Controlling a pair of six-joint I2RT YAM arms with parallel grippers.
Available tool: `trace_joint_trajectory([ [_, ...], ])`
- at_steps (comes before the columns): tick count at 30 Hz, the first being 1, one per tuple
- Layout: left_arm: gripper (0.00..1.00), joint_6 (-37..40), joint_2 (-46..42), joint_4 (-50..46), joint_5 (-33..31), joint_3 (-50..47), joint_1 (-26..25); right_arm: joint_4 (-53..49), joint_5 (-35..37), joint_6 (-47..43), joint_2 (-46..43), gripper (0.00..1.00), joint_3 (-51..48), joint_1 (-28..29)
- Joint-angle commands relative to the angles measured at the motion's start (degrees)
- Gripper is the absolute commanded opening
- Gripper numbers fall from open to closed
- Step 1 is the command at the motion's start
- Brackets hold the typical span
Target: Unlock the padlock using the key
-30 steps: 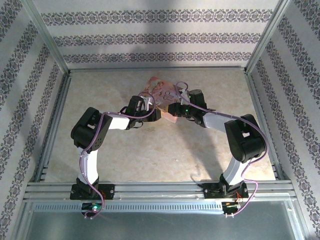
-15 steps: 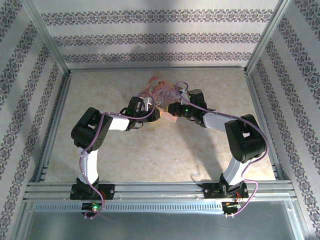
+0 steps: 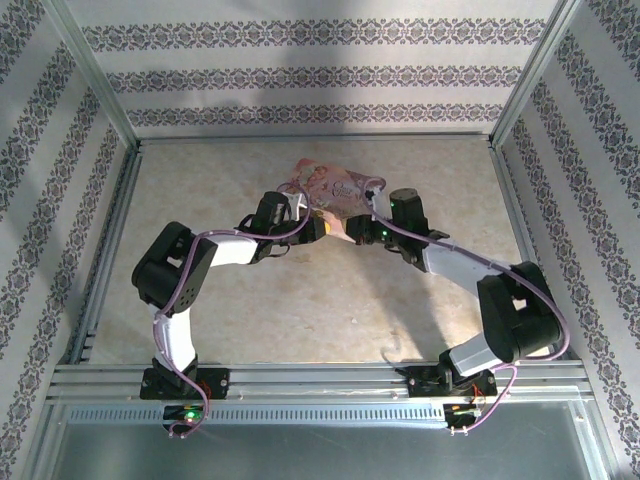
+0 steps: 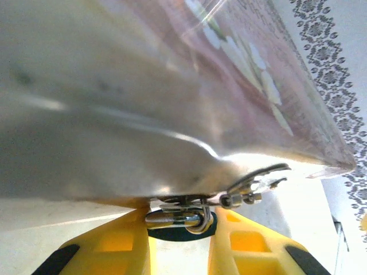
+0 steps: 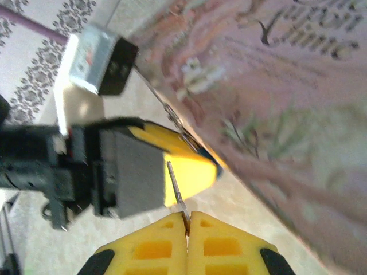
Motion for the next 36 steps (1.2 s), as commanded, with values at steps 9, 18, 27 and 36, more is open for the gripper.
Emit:
trace_joint_trajectory([
  [9,0.15,-7.0,-4.1,0.4,5.6,2.1,-1.1,-1.2,8.7,-11.1,-4.9,0.00,-7.7,4.6],
  [18,0.14,-8.8,-4.7,-4.8,5.9,3.9,-1.0,1.4,16.1,-14.6,-5.3,0.00,-10.8,7.8],
  [27,0.12,-10.0,-4.8,-6.2,6.9,4.5,-1.1,3.9,21.1,-16.2,-4.6,0.00,-10.9,9.8],
  [36,0.12,-10.4,-4.9,-7.7,7.4,5.3,-1.2,5.9,24.5,-16.2,-4.7,0.00,-10.9,11.7],
])
